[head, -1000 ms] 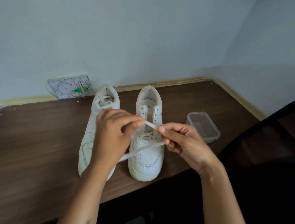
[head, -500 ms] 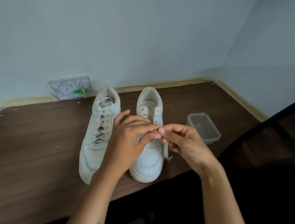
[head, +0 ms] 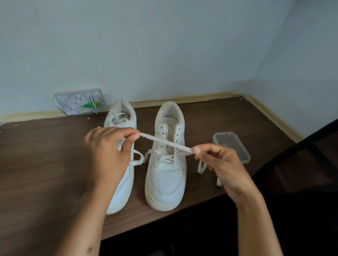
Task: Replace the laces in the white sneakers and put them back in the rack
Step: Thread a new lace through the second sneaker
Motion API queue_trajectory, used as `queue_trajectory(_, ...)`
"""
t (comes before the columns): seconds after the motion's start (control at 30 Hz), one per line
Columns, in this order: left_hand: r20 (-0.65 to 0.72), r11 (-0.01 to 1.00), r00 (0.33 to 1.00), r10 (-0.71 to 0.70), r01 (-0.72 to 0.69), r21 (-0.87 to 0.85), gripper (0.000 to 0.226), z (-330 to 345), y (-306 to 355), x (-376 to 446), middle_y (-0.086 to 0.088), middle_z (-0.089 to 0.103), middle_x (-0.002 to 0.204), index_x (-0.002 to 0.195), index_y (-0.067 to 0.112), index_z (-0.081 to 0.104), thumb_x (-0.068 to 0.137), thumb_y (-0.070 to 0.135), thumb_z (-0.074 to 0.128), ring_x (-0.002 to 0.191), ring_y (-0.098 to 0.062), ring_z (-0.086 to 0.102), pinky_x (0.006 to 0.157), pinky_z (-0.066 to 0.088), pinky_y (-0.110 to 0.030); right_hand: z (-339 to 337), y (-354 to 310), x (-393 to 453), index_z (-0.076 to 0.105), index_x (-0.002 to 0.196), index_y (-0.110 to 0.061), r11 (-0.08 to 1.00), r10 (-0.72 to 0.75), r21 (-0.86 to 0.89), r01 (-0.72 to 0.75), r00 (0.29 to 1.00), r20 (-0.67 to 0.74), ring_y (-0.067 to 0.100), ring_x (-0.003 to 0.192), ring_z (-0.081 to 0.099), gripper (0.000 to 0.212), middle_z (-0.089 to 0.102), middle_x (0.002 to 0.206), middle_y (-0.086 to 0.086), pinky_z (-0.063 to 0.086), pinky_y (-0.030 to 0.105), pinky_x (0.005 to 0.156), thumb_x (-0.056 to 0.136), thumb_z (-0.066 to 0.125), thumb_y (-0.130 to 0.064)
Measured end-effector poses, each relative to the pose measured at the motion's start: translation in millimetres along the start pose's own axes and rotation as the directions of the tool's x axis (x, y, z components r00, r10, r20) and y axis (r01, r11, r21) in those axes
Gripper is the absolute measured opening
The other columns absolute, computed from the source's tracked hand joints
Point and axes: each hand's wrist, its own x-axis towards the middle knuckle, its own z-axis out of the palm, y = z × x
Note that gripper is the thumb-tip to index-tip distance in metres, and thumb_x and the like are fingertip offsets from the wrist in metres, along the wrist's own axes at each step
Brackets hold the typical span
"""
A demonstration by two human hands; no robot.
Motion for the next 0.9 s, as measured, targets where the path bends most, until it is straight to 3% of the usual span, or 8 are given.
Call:
queue_trajectory(0.13,0.0,0.999,0.999,-0.036,0.036,0.025,0.006,-2.3,-5.0,0.6,0.005,0.072,0.081,0.088,0.021,0.077,0.083,0.019,0.077,0.074,-0.023,0.063,0.079,0.047,-0.051,-4.1,3.8,1.5,0.075,0.091,-0.004,1.0,0.008,0.009,-0.007,0.998,-0.06,-0.006,0.071,0.061,0.013,0.07,0.074,-0.009,0.044,0.005,0.067,0.088,0.067,-0.013)
queue_trajectory(0.27,0.084,1.0,0.997,0.002,-0.004,0.029,0.02,2.6,-4.7,0.1,0.01,0.071,0.095,0.096,0.026,0.076,0.084,0.039,0.067,0.091,-0.014,0.06,0.091,0.043,-0.046,0.4,4.1,1.5,0.076,0.091,-0.01,0.998,-0.057,0.004,0.058,0.994,-0.095,0.001,0.08,0.064,0.01,0.072,0.078,-0.003,0.046,0.009,0.074,0.088,0.066,-0.008)
queue_trajectory(0.43,0.175,0.967,0.963,0.203,-0.169,-0.19,0.032,19.4,23.9,-5.3,0.014,0.069,0.109,0.111,0.025,0.074,0.086,0.042,0.066,0.105,-0.01,0.059,0.099,0.04,-0.042,32.9,1.3,2.8,0.07,0.092,-0.004,0.972,-0.185,0.129,0.196,0.978,-0.093,0.015,0.077,0.07,0.013,0.073,0.079,0.01,0.053,0.02,0.074,0.08,0.073,0.0)
queue_trajectory(0.53,0.175,0.956,0.956,0.236,-0.196,-0.219,0.027,29.0,34.9,-11.1,0.011,0.071,0.098,0.108,0.024,0.074,0.086,0.036,0.064,0.098,-0.007,0.059,0.105,0.033,-0.031,47.9,1.4,2.8,0.066,0.094,-0.003,0.953,-0.257,0.139,0.269,0.962,-0.097,0.029,0.077,0.071,0.015,0.074,0.08,0.015,0.057,0.034,0.075,0.081,0.074,-0.005)
queue_trajectory(0.63,0.144,0.968,0.974,0.173,-0.141,-0.208,0.02,30.2,34.8,-10.5,0.015,0.069,0.088,0.104,0.024,0.076,0.087,0.022,0.067,0.09,-0.003,0.058,0.105,0.03,-0.026,51.9,-0.1,3.6,0.064,0.1,-0.001,0.94,-0.28,0.167,0.298,0.952,-0.123,0.027,0.078,0.072,0.014,0.074,0.08,0.015,0.056,0.031,0.076,0.089,0.067,-0.009)
queue_trajectory(0.7,0.192,0.973,0.971,0.146,-0.106,-0.204,0.03,31.4,33.9,-11.1,0.019,0.065,0.088,0.112,0.023,0.073,0.087,0.008,0.066,0.09,-0.003,0.055,0.102,0.033,-0.031,51.8,1.2,3.8,0.064,0.1,-0.005,0.945,-0.295,0.098,0.311,0.944,-0.147,0.021,0.079,0.072,0.009,0.075,0.082,0.009,0.056,0.03,0.074,0.093,0.063,-0.01)
queue_trajectory(0.77,0.237,0.98,0.964,0.122,-0.08,-0.181,0.037,32.1,32.7,-12.2,0.02,0.066,0.088,0.117,0.024,0.07,0.088,0.001,0.063,0.09,-0.008,0.056,0.098,0.037,-0.037,50.3,5.7,4.4,0.066,0.097,-0.014,0.947,-0.319,-0.11,0.302,0.925,-0.205,0.014,0.079,0.071,0.004,0.074,0.083,0.001,0.057,0.027,0.071,0.093,0.065,-0.014)
queue_trajectory(0.9,0.166,0.995,0.983,0.077,-0.067,-0.069,0.022,33.0,30.7,-14.0,0.017,0.069,0.084,0.103,0.022,0.072,0.087,0.008,0.071,0.08,-0.007,0.063,0.107,0.033,-0.041,46.1,14.5,6.2,0.067,0.093,-0.018,0.9,-0.324,-0.396,0.179,0.884,-0.336,0.003,0.075,0.065,0.003,0.068,0.078,-0.01,0.049,0.013,0.065,0.092,0.067,-0.016)
